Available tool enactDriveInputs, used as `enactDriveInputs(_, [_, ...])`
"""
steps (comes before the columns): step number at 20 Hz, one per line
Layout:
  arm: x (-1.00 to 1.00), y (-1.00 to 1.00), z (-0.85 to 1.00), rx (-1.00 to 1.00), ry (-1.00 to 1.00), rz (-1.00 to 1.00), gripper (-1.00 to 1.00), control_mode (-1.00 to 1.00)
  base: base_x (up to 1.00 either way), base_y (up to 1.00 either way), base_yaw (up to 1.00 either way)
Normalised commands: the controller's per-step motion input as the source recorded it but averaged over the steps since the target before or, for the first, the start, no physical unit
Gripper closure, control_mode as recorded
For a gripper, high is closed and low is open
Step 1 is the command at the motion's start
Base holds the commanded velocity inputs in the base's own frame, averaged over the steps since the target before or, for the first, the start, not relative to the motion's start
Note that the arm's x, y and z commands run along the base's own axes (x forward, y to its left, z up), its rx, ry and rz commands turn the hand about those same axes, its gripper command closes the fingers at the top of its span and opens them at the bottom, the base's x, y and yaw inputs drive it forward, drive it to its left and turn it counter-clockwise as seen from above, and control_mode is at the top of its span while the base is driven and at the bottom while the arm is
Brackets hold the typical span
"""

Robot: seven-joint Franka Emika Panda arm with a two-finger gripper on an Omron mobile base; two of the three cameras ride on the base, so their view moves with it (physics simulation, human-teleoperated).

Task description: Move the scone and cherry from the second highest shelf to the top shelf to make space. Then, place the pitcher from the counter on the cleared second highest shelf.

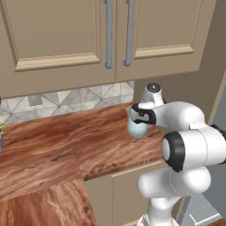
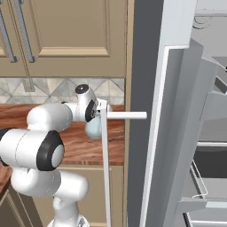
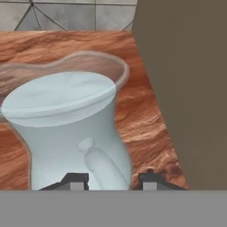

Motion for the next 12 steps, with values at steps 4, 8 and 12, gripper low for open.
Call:
enactDriveInputs(4, [-0.30,0.39,-0.22,0.00,0.00,0.01,1.00,-1.00,0.00,0.00,0.00])
enactDriveInputs(8, [-0.26,0.50,-0.18,0.00,0.03,0.03,1.00,-1.00,0.00,0.00,0.00])
enactDriveInputs(12, [-0.23,0.48,-0.18,0.00,0.04,0.03,1.00,-1.00,0.00,0.00,0.00])
